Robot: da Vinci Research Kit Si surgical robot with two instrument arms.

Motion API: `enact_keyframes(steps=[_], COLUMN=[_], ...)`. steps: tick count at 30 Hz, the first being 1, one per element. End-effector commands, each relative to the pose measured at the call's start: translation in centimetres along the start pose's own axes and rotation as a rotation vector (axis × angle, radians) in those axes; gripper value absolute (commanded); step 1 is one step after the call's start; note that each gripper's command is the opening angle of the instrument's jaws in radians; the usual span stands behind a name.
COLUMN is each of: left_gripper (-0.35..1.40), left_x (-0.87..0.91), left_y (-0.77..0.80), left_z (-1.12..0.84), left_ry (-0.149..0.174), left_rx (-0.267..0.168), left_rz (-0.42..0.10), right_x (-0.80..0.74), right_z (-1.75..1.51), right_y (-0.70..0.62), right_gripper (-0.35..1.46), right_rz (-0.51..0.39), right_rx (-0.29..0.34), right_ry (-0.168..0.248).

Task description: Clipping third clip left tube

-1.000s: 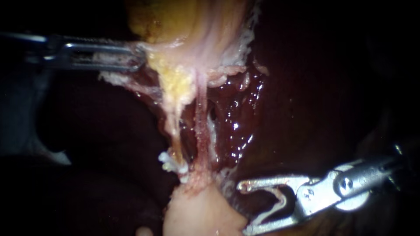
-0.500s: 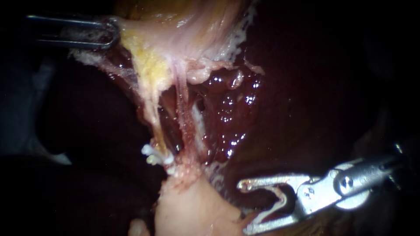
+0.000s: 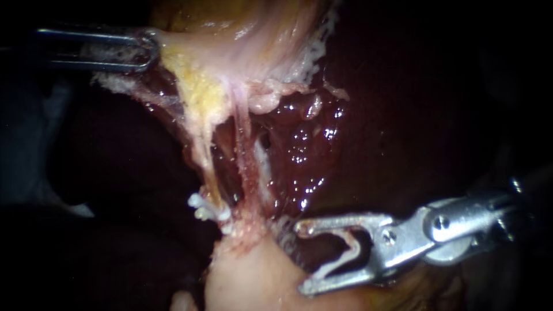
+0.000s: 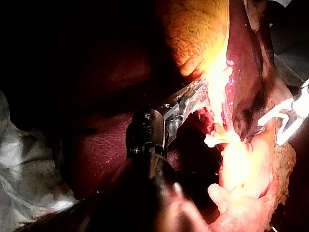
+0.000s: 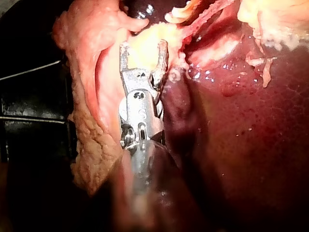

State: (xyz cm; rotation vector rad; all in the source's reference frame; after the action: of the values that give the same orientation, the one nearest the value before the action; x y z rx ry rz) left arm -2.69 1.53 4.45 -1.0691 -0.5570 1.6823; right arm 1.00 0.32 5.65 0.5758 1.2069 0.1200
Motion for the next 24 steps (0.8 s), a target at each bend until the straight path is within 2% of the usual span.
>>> enact_keyframes(steps=[1, 8, 13, 21, 24], left_gripper=[-0.35, -0.35, -0.35, -0.35, -0.35], left_x=[0.0, -0.01, -0.01, -0.02, -0.02], left_y=[0.0, 0.02, 0.03, 0.05, 0.05], left_z=[0.0, 0.0, 0.0, 0.02, 0.02], left_ry=[-0.001, -0.002, -0.003, -0.004, -0.003], left_rx=[0.0, -0.001, -0.003, -0.005, -0.004], left_rz=[0.001, 0.001, 0.001, 0.001, 0.001], right_x=[0.0, 0.14, 0.18, 0.14, 0.13], right_z=[0.06, 0.43, 0.52, 0.61, 0.62], right_y=[0.03, 0.4, 0.63, 0.9, 0.96], right_gripper=[0.49, 0.49, 0.49, 0.49, 0.49], right_rz=[0.009, 0.033, 0.052, 0.059, 0.065], right_rx=[-0.003, -0.029, -0.044, -0.067, -0.069], right_ry=[-0.001, 0.012, 0.034, 0.036, 0.04])
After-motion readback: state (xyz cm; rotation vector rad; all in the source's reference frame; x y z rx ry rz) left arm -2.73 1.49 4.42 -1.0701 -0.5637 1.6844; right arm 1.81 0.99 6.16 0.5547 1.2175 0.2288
